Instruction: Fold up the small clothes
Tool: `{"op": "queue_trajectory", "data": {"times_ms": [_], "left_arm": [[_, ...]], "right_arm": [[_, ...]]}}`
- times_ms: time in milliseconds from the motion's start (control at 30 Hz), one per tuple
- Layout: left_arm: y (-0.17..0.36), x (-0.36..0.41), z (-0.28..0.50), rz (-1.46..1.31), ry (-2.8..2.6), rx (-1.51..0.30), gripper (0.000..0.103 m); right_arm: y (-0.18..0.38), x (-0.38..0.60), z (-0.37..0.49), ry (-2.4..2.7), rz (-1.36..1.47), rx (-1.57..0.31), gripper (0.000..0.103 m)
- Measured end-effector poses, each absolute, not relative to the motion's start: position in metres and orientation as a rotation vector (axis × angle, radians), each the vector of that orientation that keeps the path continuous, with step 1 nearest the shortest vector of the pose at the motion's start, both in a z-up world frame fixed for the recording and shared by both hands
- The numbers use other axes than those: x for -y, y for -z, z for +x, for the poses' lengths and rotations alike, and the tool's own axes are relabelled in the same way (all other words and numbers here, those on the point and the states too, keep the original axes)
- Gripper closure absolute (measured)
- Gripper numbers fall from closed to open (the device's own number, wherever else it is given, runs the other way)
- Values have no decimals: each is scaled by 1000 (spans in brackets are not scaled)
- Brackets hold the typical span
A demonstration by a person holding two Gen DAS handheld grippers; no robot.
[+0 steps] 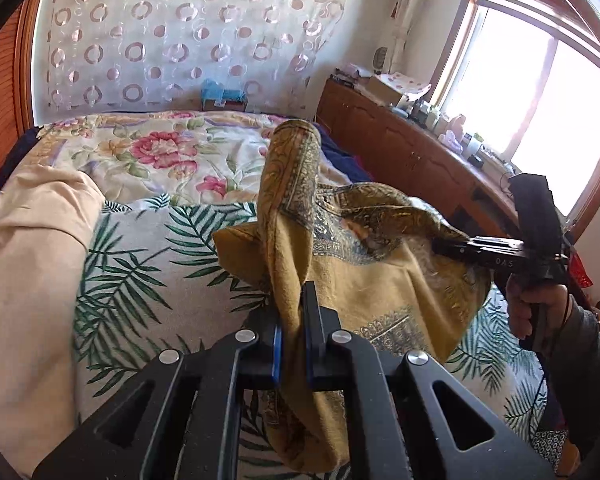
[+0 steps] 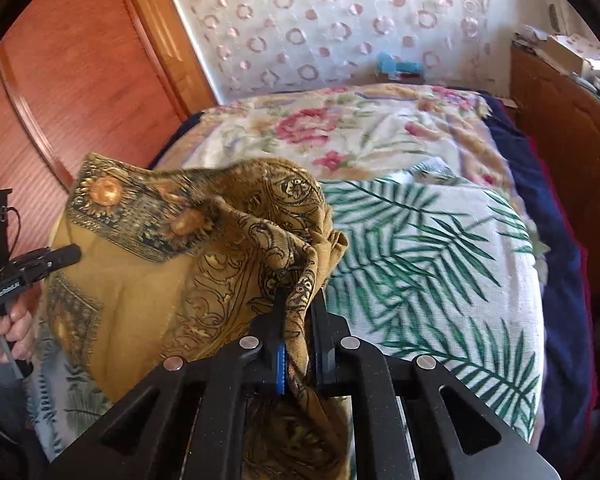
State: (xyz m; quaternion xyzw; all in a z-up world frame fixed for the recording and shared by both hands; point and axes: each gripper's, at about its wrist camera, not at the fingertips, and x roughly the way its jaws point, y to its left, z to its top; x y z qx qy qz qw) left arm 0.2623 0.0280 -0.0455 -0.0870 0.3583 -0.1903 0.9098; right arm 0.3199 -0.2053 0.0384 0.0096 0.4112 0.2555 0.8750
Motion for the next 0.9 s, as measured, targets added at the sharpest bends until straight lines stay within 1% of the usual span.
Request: {"op": "queue_trajectory", "data": {"times_ms": [100,467,733,900], "left_arm": [[34,-42,249,-188,383,-709,94],[5,-102,211,-207,256,-616,94],[9,-155,194,-269,148,-573,94],[24,-176,179,-317,93,-564,94]], "right_arm": [[-43,194,316,-555,8,-861,94],[-73,130,303,-672,-97,-752,95],[-102,65,310,-758,-224,-662,95],[-115,12,331,-811,-320,-613,95]]}}
